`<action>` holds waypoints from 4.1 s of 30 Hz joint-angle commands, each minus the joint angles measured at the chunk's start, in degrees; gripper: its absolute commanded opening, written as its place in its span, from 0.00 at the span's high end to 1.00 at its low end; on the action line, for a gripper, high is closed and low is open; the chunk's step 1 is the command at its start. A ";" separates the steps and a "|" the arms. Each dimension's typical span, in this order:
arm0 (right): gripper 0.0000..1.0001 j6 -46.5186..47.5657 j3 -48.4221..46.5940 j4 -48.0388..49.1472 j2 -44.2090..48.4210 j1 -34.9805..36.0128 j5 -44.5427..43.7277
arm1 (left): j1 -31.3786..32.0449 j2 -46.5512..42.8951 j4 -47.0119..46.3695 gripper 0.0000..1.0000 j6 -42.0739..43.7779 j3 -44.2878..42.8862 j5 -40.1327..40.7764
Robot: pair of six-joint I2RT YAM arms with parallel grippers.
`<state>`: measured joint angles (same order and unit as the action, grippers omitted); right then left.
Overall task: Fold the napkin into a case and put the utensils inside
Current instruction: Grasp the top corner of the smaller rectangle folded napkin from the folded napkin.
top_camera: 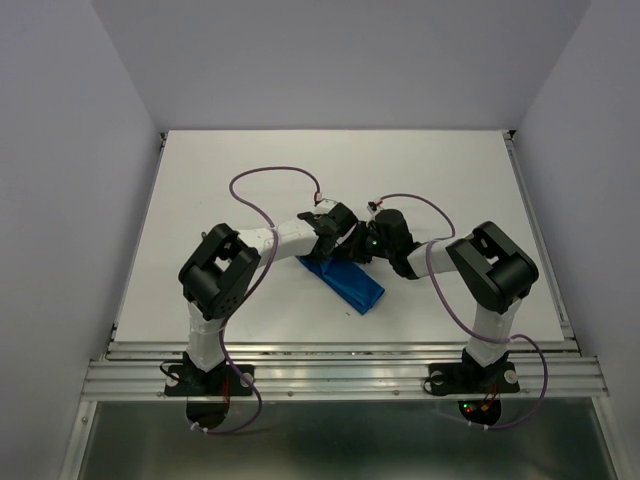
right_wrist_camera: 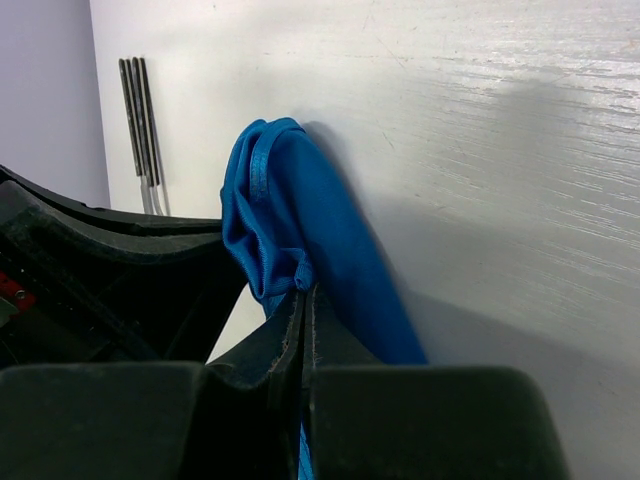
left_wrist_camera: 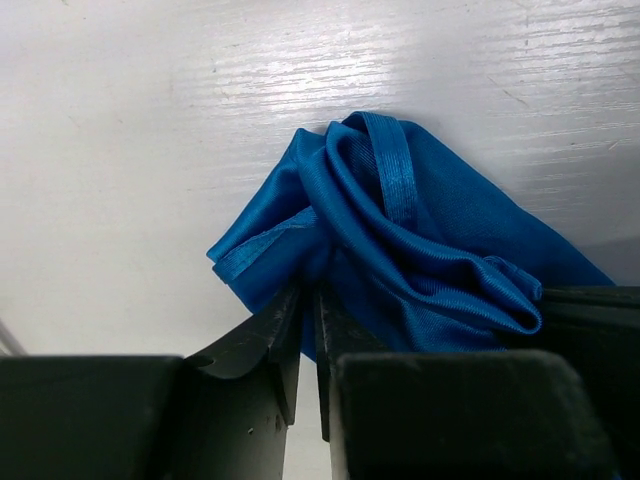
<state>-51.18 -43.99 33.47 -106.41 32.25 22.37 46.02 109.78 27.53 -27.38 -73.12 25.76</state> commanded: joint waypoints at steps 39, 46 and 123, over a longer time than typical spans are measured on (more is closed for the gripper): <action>0.99 8.02 -4.44 -8.42 8.41 -0.26 -0.14 | -3.66 -10.11 -5.91 1.00 -0.49 4.04 -10.11; 0.99 7.76 -4.44 -8.34 8.06 -0.26 -0.22 | -2.96 -10.19 -5.47 0.73 0.13 4.57 -8.27; 0.99 11.36 -12.26 -14.84 1.30 6.33 -0.05 | -9.37 -13.53 -13.99 1.00 0.83 12.56 -23.29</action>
<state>-40.66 -53.60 18.70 -103.24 37.36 22.57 37.67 99.68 16.05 -26.59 -61.87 6.26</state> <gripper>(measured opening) 0.017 0.072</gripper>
